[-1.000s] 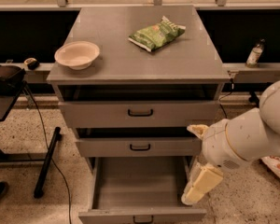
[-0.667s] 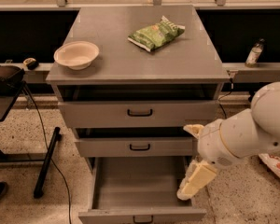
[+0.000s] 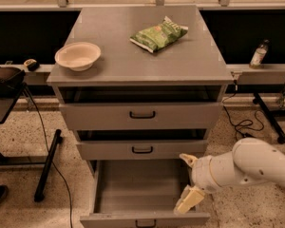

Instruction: Close bottom drawer

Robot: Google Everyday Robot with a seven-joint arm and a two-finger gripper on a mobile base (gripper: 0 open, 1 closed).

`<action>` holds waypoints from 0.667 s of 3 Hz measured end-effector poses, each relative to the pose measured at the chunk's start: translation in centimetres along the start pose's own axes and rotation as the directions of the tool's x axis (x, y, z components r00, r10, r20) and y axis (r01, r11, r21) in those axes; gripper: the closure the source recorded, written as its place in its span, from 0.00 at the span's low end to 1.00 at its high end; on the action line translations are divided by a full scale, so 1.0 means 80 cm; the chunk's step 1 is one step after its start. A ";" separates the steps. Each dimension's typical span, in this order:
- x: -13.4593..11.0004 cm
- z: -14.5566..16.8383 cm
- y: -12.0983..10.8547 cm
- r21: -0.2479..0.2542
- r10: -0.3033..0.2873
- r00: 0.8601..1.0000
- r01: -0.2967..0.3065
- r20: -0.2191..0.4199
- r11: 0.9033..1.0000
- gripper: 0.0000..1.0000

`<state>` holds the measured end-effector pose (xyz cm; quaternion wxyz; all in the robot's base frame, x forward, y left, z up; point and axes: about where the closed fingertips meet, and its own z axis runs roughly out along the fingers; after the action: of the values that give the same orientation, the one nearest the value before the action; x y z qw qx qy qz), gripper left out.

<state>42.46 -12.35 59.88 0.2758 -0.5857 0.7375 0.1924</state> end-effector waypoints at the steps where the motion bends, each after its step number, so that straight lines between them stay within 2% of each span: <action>1: 0.047 0.040 -0.008 0.018 0.012 0.996 -0.014 0.094 1.000 0.00; 2: 0.061 0.055 -0.004 -0.003 0.005 0.995 -0.005 0.100 1.000 0.00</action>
Offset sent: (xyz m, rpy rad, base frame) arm 0.0056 -0.0082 -0.0444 0.0799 -0.0234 -0.0150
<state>42.76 -13.43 53.42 0.3110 -0.5739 0.7240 0.2230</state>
